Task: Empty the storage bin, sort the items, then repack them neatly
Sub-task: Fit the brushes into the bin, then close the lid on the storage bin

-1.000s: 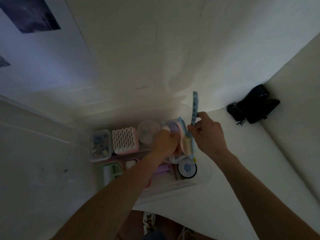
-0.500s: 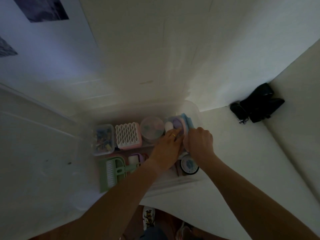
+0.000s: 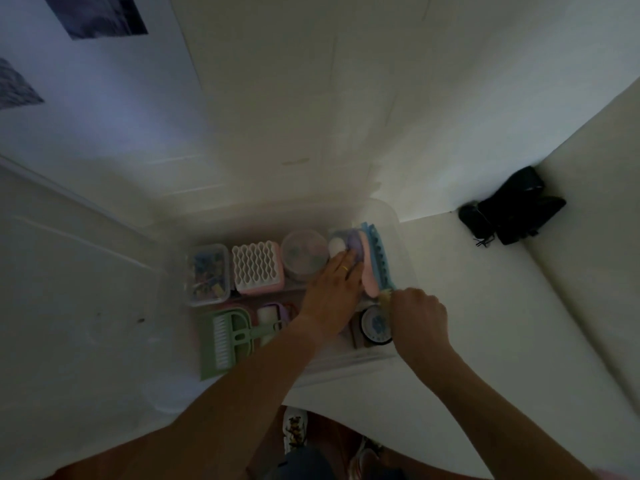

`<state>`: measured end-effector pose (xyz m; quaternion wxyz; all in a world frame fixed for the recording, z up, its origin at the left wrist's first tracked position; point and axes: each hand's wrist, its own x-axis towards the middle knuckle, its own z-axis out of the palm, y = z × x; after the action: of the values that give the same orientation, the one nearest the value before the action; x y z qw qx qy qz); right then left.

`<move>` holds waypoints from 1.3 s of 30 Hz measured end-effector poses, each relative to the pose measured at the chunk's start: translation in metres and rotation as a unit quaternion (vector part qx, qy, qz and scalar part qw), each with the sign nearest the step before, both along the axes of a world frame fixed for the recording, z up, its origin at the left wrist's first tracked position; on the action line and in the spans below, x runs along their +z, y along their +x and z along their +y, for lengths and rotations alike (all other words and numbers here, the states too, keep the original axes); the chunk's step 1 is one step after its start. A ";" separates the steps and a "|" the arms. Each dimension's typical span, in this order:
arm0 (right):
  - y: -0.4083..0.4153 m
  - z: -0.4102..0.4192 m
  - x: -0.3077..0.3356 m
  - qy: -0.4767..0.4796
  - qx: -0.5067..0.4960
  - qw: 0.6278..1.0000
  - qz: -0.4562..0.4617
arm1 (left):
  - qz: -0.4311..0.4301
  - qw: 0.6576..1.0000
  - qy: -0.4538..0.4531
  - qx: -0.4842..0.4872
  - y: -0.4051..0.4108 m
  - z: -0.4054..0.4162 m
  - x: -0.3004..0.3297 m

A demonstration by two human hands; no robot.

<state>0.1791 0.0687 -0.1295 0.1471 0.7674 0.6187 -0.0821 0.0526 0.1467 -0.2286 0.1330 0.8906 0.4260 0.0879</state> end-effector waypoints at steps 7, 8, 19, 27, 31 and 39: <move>0.000 0.005 -0.008 -0.002 0.007 1.000 0.021 | 0.039 0.998 -0.006 -0.057 -0.001 0.004 -0.006; 0.005 0.003 -0.003 0.007 -0.003 0.999 0.036 | 0.026 0.998 0.001 -0.062 -0.003 0.002 -0.003; 0.034 -0.003 -0.028 0.165 0.201 0.964 0.056 | -0.028 0.999 0.036 -0.030 -0.015 -0.029 0.012; 0.030 -0.007 -0.014 0.184 0.108 0.967 0.142 | -0.043 0.995 0.076 0.041 -0.048 -0.039 0.031; 0.022 -0.006 0.008 0.301 0.052 0.935 0.181 | -0.034 0.973 0.142 0.179 -0.109 -0.056 0.050; 0.034 0.019 -0.023 0.162 -0.106 0.947 0.256 | 0.083 0.907 0.114 0.397 -0.210 -0.084 0.060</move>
<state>0.2132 0.0879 -0.1522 -0.1517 0.7951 0.5559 -0.1893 -0.1569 0.0622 -0.1682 -0.0510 0.6607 0.7412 0.1069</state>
